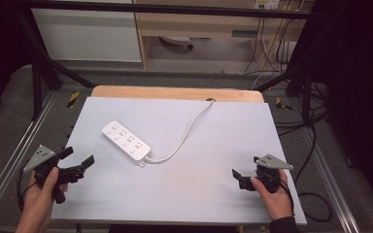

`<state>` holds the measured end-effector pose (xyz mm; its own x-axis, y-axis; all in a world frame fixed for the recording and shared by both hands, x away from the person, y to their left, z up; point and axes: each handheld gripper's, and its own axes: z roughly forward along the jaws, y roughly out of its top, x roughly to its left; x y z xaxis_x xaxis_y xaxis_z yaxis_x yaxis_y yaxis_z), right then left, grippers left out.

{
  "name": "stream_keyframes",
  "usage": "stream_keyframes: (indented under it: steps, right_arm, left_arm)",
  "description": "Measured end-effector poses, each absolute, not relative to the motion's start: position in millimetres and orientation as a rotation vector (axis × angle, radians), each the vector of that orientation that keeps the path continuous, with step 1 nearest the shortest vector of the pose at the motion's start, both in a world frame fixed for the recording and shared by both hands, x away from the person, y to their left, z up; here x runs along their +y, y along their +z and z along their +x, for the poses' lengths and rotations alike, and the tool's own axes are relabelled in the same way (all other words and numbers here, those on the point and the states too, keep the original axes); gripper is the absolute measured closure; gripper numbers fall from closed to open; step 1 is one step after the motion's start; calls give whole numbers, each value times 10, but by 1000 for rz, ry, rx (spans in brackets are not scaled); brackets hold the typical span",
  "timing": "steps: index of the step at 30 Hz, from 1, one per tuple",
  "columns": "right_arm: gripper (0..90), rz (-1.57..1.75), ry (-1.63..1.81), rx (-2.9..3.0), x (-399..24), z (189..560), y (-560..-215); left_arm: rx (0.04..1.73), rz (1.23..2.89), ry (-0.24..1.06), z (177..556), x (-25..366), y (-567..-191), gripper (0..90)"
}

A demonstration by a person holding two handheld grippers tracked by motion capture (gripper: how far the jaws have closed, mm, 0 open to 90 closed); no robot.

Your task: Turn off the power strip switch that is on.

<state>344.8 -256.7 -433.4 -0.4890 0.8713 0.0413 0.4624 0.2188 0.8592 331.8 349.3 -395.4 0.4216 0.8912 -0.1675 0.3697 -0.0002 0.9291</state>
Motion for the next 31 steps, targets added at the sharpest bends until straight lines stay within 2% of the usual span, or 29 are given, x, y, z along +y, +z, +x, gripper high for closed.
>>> stream_keyframes:
  steps: [14, 25, 31]
  right_arm:
    - [31, 1241, 1198, 2036, -2593, 3452, -4337]
    - [29, 1296, 1146, 2047, -2640, 3515, -4414]
    - [31, 1345, 984, 2072, -2626, 3665, -4561]
  left_arm:
    - [1209, 1587, 630, 3366, 3642, -4138, 73]
    - [1197, 1686, 559, 3383, 3474, -4274, 79]
    - [1164, 1743, 522, 3382, 3351, -4311, 79]
